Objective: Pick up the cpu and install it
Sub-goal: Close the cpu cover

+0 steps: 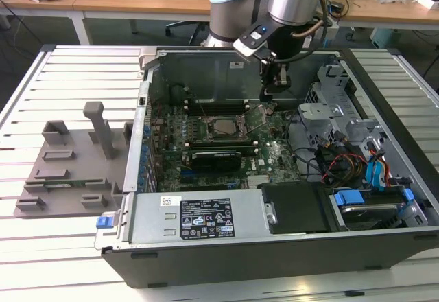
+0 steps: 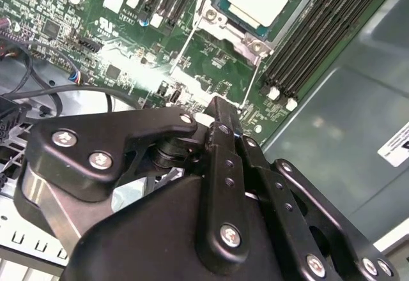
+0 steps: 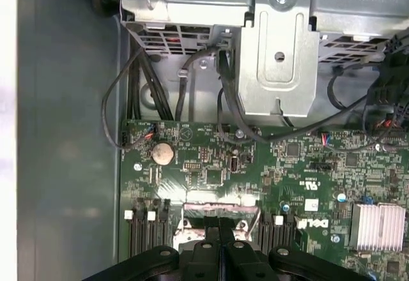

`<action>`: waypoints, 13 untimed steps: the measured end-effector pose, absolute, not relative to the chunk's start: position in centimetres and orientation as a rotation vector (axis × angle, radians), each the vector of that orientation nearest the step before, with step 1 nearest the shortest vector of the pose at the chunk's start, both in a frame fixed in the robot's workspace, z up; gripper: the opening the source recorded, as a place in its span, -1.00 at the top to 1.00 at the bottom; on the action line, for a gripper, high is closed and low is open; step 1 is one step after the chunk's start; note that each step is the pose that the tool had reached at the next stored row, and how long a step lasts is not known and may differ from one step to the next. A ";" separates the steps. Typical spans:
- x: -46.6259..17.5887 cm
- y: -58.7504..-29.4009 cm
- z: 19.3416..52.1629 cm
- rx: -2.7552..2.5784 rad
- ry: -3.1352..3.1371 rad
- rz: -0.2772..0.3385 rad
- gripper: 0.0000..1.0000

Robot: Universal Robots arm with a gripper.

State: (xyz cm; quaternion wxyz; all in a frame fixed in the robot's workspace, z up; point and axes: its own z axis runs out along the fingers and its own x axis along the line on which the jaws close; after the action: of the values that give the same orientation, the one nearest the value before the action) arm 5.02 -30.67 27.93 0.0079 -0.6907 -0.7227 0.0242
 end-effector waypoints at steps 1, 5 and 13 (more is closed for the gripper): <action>5.2 -30.7 27.8 -2.159 -2.259 0.076 0.79; 5.7 -30.7 27.7 -2.159 -2.259 0.076 0.79; 6.4 -30.7 27.5 -2.160 -2.260 0.077 0.79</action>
State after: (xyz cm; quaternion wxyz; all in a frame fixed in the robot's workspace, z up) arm 6.42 -30.67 27.46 0.0073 -0.6908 -0.7226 0.0247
